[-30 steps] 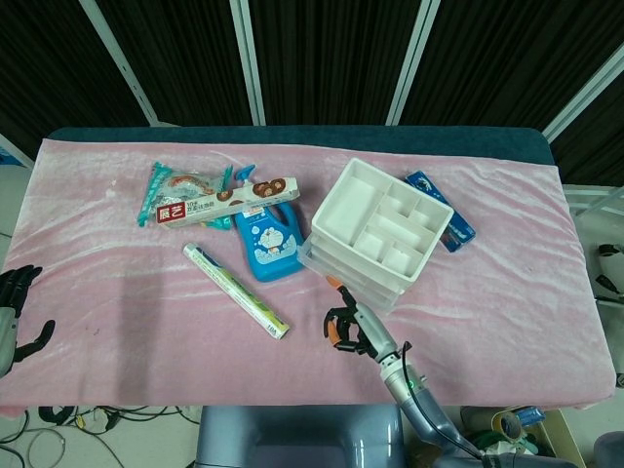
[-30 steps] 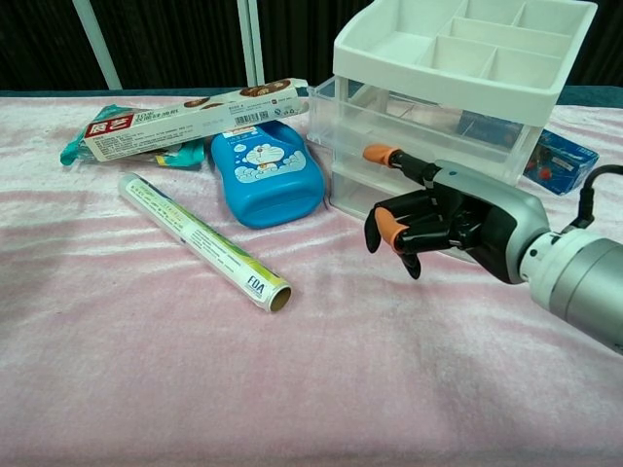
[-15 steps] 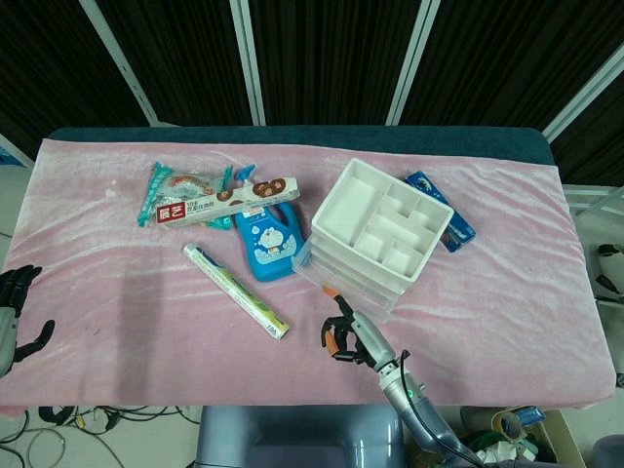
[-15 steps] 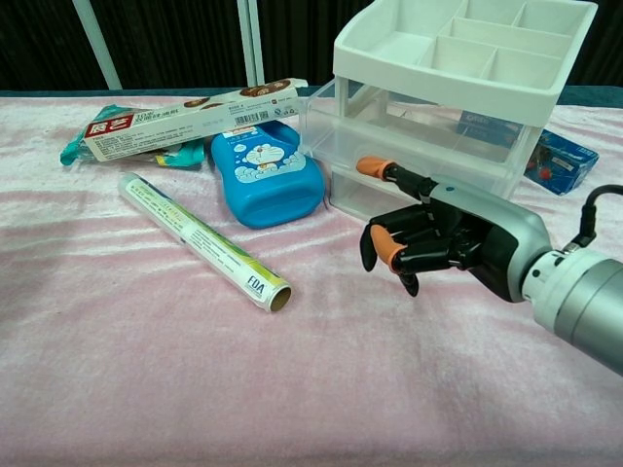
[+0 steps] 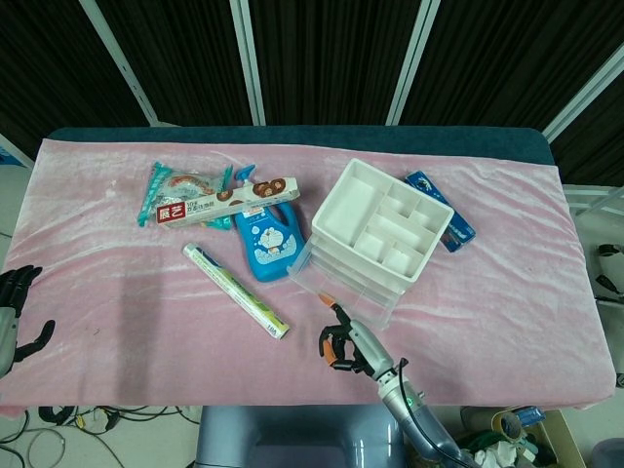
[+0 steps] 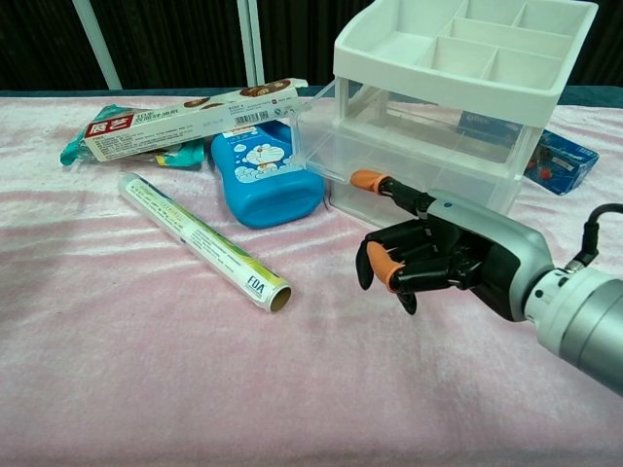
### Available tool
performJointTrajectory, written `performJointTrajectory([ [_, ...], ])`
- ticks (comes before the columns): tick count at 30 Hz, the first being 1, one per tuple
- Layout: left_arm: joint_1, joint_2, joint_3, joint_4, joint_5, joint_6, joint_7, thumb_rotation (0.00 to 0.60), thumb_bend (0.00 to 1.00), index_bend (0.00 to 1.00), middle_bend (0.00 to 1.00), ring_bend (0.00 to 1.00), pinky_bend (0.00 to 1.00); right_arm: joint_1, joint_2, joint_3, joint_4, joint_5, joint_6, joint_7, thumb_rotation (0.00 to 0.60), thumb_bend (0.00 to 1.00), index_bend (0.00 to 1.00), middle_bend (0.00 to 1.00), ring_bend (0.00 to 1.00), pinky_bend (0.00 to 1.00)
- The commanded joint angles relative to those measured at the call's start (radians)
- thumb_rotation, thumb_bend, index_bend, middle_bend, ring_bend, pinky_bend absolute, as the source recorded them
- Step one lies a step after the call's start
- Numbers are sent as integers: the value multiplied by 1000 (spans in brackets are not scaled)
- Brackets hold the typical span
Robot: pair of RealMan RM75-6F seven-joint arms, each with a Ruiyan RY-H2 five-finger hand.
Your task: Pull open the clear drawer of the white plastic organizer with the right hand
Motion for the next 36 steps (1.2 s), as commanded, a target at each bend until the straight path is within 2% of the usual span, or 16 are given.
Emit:
performJointTrajectory([
  [1, 1, 0, 0, -1, 0, 1, 0, 600, 321, 112, 105, 75, 74, -3, -2, -7, -2, -6, 2, 0, 600, 584, 0, 622, 742, 691],
  [15, 0, 0, -1, -1, -3, -2, 0, 600, 321, 112, 105, 76, 74, -15, -4, -34, -19, -30, 6, -4, 600, 584, 0, 622, 742, 692],
  [28, 0, 0, -1, -3, -5, -2, 3, 600, 322, 112, 105, 75, 74, -24, -15, -25, -4, 1, 10, -20, 600, 584, 0, 622, 742, 691],
  [36, 0, -1, -1, -4, -6, -2, 6, 600, 321, 112, 105, 76, 74, -35, -22, -51, 2, -9, 5, -20, 600, 584, 0, 622, 741, 692],
])
